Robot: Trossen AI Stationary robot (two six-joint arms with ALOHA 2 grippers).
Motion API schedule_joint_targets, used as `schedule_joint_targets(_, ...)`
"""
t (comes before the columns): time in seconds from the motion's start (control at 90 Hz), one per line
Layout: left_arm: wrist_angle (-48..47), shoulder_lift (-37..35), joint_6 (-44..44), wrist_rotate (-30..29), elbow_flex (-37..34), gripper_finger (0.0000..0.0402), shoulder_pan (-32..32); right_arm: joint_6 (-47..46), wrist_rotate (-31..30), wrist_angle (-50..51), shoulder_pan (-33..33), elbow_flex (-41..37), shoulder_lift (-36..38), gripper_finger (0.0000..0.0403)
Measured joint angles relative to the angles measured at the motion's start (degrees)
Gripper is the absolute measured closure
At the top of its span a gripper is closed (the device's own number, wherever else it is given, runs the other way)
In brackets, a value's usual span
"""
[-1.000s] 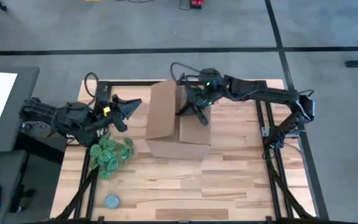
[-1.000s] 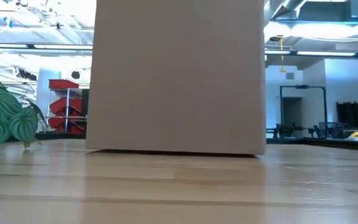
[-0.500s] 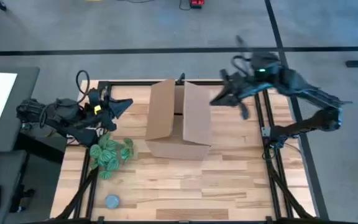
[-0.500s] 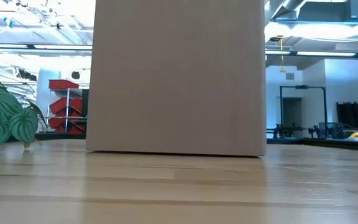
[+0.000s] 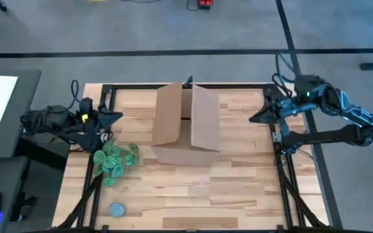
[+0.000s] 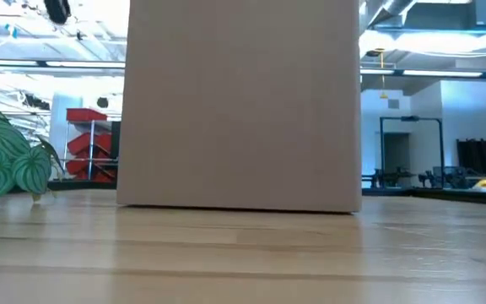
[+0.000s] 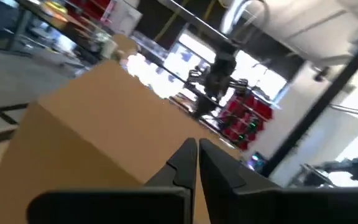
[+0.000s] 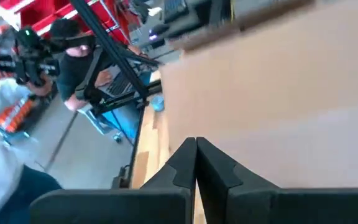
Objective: Wrap mug
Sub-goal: Return to Home Position
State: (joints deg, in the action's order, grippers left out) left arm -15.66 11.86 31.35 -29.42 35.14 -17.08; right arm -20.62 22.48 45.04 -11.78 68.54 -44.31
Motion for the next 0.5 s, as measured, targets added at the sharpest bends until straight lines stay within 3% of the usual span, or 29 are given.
schedule_joint_targets(0.267, 9.3, -11.8, 3.1, 2.0, -16.0, 0.0402, 0.0, -10.2, -5.8, -10.3, 2.7, -17.6, 13.3, 0.0403)
schedule_joint_targets(0.5, 22.0, -11.7, 3.3, 3.6, -25.6, 0.0402, 0.2, -16.0, -8.0, -20.6, 2.7, -31.8, 26.1, 0.0403)
